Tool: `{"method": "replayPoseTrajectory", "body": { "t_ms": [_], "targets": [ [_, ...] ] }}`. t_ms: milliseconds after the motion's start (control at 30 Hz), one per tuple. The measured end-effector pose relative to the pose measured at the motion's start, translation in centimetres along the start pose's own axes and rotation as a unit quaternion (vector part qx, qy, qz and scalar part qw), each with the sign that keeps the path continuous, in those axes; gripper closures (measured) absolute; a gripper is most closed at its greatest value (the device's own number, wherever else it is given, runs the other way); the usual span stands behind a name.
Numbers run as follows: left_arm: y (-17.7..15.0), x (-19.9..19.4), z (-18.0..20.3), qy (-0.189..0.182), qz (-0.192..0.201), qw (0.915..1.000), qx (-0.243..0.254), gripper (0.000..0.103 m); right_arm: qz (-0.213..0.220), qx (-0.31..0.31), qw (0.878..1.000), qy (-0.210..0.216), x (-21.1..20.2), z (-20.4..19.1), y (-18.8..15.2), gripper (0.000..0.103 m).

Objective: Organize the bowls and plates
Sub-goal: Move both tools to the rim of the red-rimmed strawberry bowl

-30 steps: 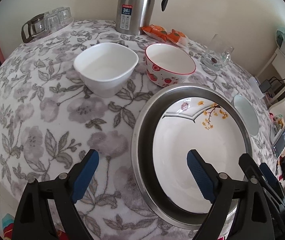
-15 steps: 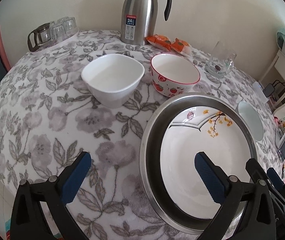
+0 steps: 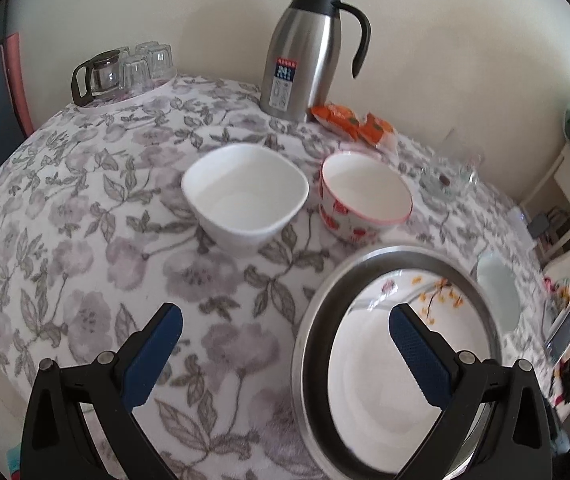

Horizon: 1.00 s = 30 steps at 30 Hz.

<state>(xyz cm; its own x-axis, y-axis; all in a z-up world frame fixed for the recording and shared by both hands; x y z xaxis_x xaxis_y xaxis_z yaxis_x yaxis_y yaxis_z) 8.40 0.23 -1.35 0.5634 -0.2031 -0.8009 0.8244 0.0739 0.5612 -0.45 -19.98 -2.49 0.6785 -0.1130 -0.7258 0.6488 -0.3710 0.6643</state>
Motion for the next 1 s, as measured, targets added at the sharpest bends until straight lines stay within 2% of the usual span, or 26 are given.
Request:
{"method": "replayPoseTrajectory", "body": {
  "t_ms": [200,300,433,567,767,1000],
  "targets": [
    [2.0,0.2,0.1,-0.013,0.012,0.9998,-0.007,0.000,0.011,0.000,1.000,0.002,0.8,-0.9,1.5,0.000],
    [2.7,0.9,0.1,-0.032,0.004,0.9992,-0.023,0.000,0.018,0.003,1.000,0.001,1.4,-1.2,2.3,0.000],
    [4.0,1.8,0.4,-0.032,0.000,0.9991,-0.026,0.000,0.030,0.000,1.000,-0.002,1.9,-1.6,3.3,0.000],
    [5.6,2.2,0.3,-0.026,0.012,0.9991,-0.031,0.000,0.032,-0.011,0.999,-0.006,2.5,-2.2,4.8,0.000],
    [8.0,3.5,-0.1,-0.017,0.005,0.9991,-0.038,0.000,0.014,0.002,1.000,-0.009,3.7,-1.9,7.1,0.000],
    [10.3,4.8,0.7,0.009,-0.012,0.9998,-0.012,0.000,0.006,0.014,1.000,-0.004,5.4,-1.2,8.9,0.000]
  ]
}}
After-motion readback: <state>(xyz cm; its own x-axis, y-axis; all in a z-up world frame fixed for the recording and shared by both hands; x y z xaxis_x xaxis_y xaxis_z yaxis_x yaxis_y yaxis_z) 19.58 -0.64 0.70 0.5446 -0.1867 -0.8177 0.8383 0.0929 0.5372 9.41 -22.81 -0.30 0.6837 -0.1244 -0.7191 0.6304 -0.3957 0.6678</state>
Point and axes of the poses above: each gripper's, at about its wrist camera, not at the fingertips, and x roughly the way its jaws point, z to its right, y to its top, the point moved 2 cm from there along x, roughly the way its jaws point, and after that the axes turned 2 degrees about -x, right-handed, at the moved point
